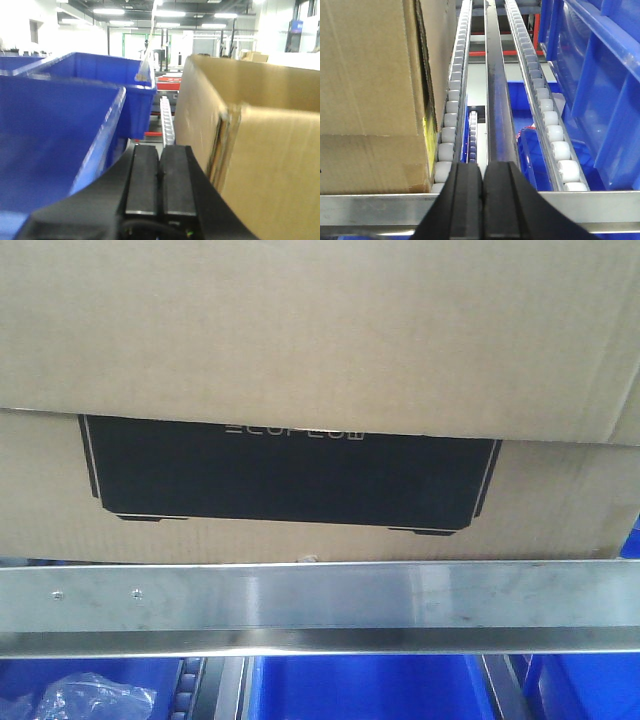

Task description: Grab box from left shelf to table start

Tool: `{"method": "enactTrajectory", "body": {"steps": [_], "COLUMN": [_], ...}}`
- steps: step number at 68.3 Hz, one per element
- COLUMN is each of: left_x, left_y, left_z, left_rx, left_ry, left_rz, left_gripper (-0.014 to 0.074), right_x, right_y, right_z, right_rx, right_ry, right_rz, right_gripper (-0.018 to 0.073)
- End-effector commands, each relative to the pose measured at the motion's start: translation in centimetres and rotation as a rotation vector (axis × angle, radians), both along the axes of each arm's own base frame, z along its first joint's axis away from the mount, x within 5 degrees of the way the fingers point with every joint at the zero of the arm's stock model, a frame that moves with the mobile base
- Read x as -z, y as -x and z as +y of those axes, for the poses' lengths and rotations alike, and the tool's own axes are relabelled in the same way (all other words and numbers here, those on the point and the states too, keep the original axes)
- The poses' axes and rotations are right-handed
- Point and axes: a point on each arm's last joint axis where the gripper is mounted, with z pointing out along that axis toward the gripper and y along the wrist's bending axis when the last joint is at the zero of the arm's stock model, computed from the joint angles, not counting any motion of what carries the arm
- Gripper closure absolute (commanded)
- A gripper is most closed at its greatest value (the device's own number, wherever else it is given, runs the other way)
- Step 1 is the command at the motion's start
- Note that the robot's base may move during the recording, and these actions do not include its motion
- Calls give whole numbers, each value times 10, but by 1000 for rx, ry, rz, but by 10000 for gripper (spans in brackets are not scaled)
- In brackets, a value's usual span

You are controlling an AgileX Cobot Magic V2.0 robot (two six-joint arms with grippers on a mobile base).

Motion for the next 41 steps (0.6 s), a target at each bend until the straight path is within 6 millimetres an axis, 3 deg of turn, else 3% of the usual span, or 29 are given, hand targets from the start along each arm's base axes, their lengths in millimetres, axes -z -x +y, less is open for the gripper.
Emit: {"method": "enactTrajectory", "body": {"steps": [1, 11, 14, 31, 41], "left_x": [-33, -58, -65, -129, -161], "left_y": [2, -3, -6, -21, -38], "left_z": [0, 0, -1, -3, -18], "left_rx": [-6, -6, -6, 13, 167], "left_ry": [-13, -14, -17, -27, -46], "left_rz": [-93, -82, -54, 125, 261], "left_gripper": [591, 328, 284, 278, 278], "right_x": [-8, -8, -8, -9, -9], "right_y": [0, 0, 0, 0, 0], "right_z": [-1, -1, -1, -1, -1], "right_rx": [5, 5, 5, 6, 6], "right_ry": [11, 11, 11, 11, 11], "right_rz": [-98, -98, -98, -108, -109], "right_gripper": [503, 503, 503, 503, 503]}}
